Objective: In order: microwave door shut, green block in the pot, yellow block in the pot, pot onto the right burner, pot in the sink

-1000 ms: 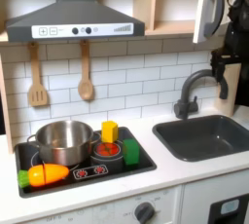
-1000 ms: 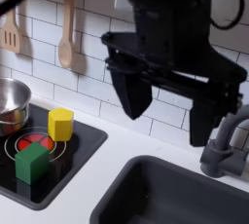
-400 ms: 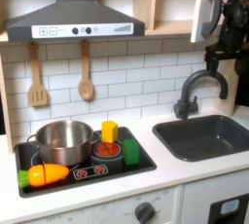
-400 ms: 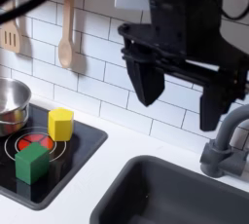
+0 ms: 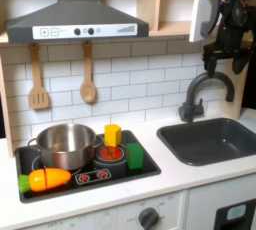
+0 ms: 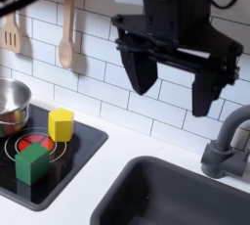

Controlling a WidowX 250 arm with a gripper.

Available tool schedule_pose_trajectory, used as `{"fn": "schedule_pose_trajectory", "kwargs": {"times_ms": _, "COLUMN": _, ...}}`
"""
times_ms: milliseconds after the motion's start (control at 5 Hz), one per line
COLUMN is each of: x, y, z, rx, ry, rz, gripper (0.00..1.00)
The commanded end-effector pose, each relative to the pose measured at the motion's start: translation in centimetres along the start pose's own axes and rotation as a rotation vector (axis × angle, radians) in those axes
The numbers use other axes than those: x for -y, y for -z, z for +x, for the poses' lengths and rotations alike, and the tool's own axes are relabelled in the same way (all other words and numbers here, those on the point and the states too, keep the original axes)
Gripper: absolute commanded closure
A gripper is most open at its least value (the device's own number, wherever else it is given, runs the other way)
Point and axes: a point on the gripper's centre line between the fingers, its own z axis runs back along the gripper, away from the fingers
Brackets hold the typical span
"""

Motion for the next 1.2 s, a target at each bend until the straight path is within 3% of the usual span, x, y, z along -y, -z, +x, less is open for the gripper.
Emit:
{"fn": "schedule_pose_trajectory", "kwargs": {"times_ms": 0, "x": -0.8, "y": -0.1, "z": 1.3, "rx": 0.018, "ry": -0.018, "rz": 0.012, "gripper": 0.0}}
{"fn": "schedule_pose_trajectory", "kwargs": {"times_ms": 1000, "x": -3.4, "y": -0.1, "z": 4.1, "rx": 0.044, "ry": -0.064, "rz": 0.038, "gripper": 0.0}}
